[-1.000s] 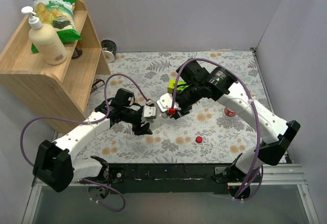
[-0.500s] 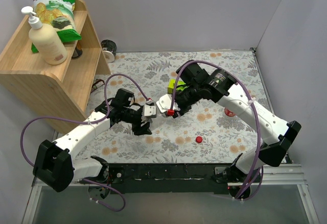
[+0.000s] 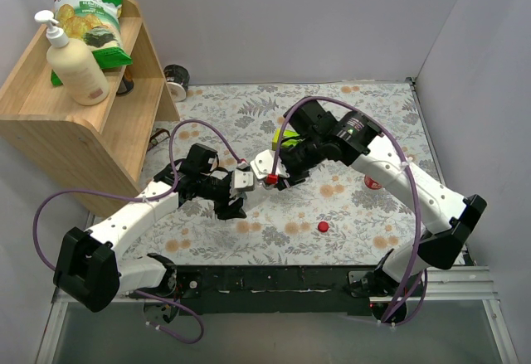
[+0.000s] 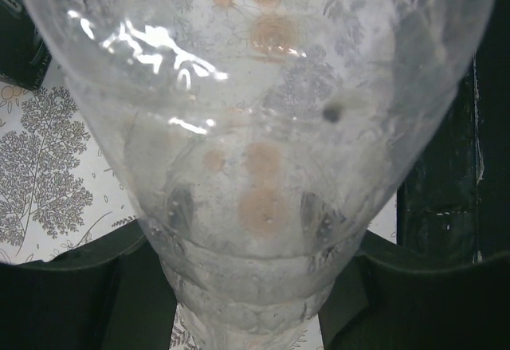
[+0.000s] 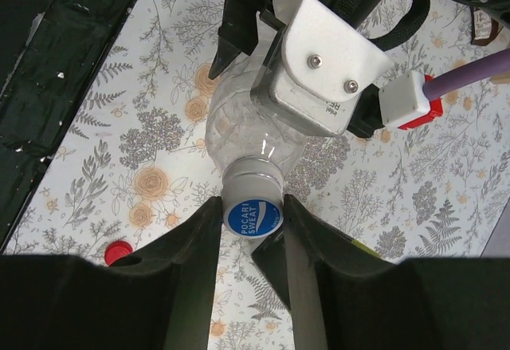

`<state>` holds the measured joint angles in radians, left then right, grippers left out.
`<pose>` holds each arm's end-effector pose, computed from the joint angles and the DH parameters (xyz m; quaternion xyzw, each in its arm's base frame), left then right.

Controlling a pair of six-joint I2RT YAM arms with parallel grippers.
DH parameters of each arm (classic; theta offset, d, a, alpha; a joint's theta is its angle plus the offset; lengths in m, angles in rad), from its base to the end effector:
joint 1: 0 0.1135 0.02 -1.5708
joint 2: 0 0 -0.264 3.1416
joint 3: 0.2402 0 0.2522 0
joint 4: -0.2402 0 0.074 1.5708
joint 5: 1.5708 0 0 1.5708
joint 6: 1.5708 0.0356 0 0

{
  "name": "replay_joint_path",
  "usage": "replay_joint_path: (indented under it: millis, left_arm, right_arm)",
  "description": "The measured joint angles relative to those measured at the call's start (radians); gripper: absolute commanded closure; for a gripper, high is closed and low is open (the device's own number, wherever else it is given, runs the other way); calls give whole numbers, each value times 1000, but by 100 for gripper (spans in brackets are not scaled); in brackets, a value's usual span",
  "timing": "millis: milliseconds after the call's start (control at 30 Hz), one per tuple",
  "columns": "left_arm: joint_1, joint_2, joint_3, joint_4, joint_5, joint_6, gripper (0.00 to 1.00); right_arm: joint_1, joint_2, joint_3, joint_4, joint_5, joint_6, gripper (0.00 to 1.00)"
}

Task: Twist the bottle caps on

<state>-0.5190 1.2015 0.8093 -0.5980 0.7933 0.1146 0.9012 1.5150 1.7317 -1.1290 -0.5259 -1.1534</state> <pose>0.1856 -0.1353 0.2388 0.3804 0.8053 -0.4156 0.1843 0.1695 0.2430 0.4055 -0.8256 0.4006 0.2047 0.3407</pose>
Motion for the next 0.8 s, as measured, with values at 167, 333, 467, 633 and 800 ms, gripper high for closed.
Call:
replay_joint_path:
  millis: [167, 333, 467, 633, 800]
  left_arm:
    - [0, -4, 0, 24, 11, 0, 100]
    - [1, -5, -1, 26, 4, -3, 100]
    - [0, -5, -1, 35, 6, -3, 100]
    - [0, -16, -21, 94, -11, -67, 100]
    - [-10, -88, -118, 246, -102, -258, 100]
  right_arm:
    - [3, 19, 0, 3, 10, 33, 56]
    - [3, 43, 15, 0, 15, 57, 69]
    - [3, 47, 29, -11, 15, 68, 85]
    - [-6, 74, 64, -21, 13, 127, 99]
    - [-42, 112, 67, 34, -22, 289, 99]
